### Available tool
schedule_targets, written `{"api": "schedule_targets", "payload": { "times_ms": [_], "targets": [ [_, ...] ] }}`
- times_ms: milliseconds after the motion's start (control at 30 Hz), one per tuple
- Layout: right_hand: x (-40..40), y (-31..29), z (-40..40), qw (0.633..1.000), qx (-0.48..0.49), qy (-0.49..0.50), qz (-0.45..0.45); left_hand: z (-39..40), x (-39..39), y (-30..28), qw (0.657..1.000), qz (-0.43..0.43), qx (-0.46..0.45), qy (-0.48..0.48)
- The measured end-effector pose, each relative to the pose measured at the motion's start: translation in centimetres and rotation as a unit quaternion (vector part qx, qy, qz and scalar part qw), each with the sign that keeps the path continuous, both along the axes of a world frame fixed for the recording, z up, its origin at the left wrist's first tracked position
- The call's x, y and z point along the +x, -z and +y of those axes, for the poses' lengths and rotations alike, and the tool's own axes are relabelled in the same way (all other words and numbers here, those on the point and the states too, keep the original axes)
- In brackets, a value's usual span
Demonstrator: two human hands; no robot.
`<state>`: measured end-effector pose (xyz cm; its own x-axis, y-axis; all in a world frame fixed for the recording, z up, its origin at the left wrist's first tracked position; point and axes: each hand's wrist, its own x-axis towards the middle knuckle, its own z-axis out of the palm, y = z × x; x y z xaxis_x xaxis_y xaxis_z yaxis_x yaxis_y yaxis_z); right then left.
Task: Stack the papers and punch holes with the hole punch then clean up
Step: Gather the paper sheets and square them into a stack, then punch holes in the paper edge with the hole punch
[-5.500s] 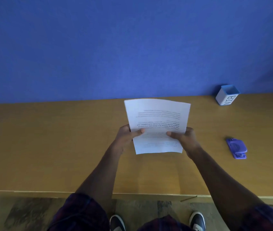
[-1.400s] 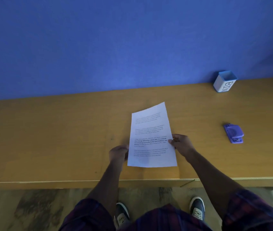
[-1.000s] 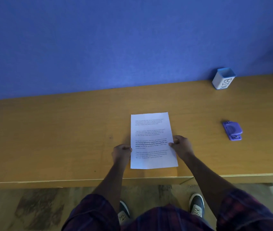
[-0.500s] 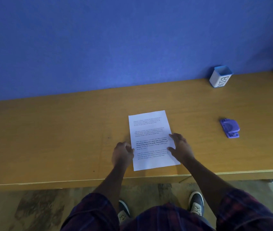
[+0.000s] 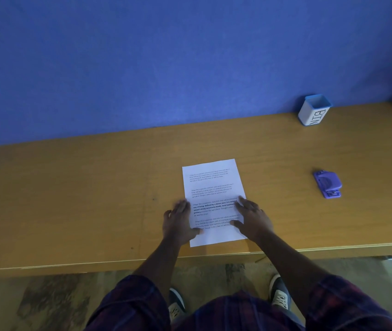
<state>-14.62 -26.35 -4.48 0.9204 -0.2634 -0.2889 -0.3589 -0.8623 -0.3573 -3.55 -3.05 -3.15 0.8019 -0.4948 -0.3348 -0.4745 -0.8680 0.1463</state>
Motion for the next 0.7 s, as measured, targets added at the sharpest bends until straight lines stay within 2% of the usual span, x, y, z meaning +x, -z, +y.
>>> {"api": "schedule_targets", "payload": {
  "times_ms": [700],
  "targets": [
    [0.5,-0.6,0.8,1.000,-0.011,0.010,0.008,-1.1,1.1,-0.5,1.000,0.012,0.007,-0.009]
  ]
}}
